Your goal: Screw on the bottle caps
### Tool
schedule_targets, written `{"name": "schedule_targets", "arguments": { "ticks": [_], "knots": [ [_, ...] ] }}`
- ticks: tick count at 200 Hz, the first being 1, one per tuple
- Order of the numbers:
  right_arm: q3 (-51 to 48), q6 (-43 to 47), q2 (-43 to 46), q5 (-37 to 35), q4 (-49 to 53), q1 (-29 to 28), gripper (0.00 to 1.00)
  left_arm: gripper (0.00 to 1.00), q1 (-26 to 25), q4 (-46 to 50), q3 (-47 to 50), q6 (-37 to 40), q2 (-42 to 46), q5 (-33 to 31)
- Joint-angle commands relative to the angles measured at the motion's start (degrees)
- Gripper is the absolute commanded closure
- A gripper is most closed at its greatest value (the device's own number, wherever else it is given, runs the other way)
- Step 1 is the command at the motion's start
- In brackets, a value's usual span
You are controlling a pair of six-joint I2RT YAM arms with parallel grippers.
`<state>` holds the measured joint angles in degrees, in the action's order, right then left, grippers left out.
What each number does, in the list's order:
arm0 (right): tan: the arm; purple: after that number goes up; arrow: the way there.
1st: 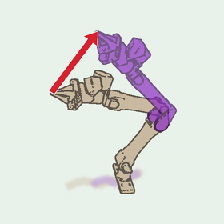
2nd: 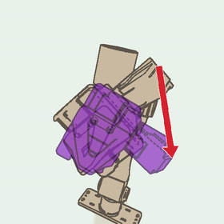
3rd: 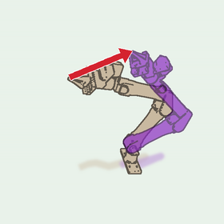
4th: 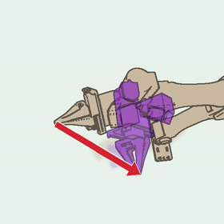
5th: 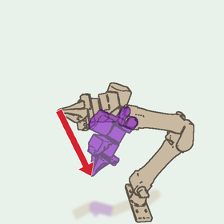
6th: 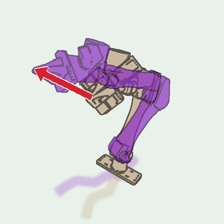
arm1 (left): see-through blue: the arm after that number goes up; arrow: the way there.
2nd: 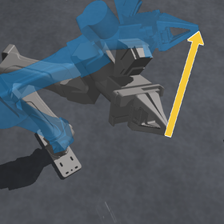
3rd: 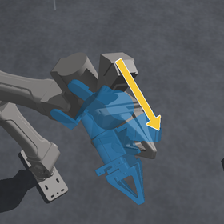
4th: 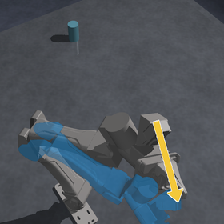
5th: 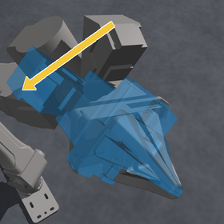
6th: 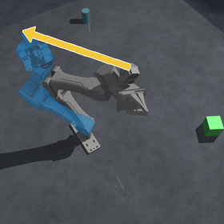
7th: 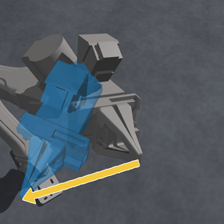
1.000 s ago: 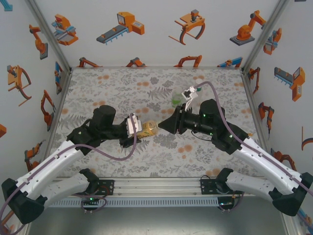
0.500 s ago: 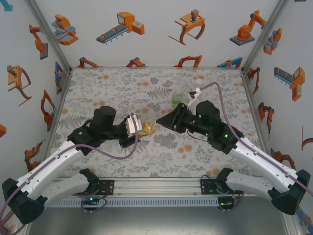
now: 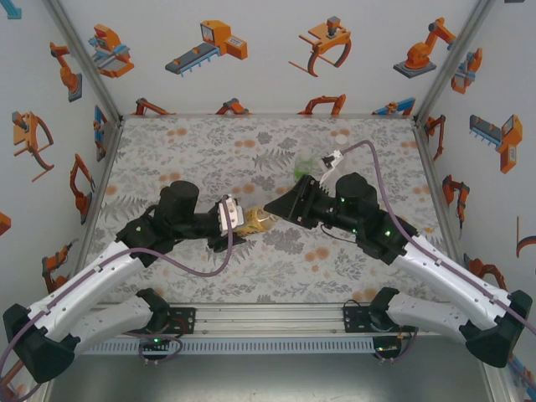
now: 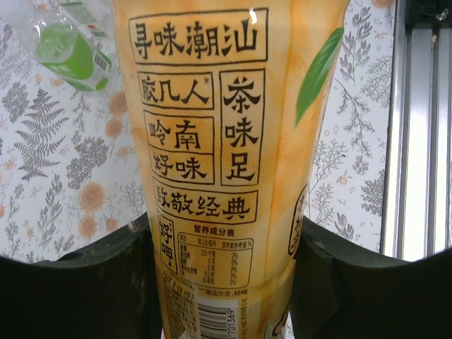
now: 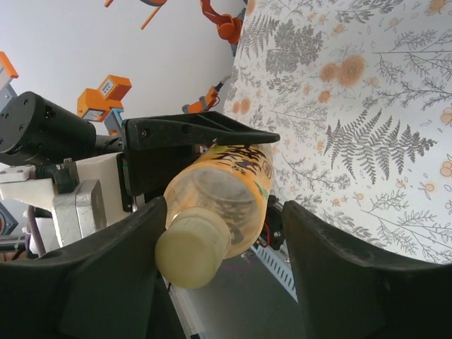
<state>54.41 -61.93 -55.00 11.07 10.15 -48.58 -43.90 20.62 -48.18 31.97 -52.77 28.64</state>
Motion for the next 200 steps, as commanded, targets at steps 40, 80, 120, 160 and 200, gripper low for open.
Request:
{"name": "schedule_targets", "arguments": {
  "ticks": [40,80,120,160,200],
  "knots": [
    [6.27,13.74,3.08,1.05,3.1,-0.17,0.3,1.0,-0.24,-1.75,-0.68,1.24,0.39,3.83],
    [8.68,35.44,6.39,3.33,6.89,-0.19,0.32,1.0,-0.24,-0.18,-1.19,2.56,-0.11,8.03],
    [14.18,65.04,7.6,17.65,18.02,-0.16,0.34,1.0,-0.49,2.44,-2.09,4.48,-1.1,11.83],
    [21.34,87.01,2.85,26.67,33.45,-0.2,0.36,1.0,-0.7,3.72,-2.42,5.56,-1.58,13.36],
    [21.37,89.18,0.63,26.4,31.16,-0.13,0.4,1.0,-0.93,4.6,-2.62,6.26,-1.72,13.8]
  ]
}}
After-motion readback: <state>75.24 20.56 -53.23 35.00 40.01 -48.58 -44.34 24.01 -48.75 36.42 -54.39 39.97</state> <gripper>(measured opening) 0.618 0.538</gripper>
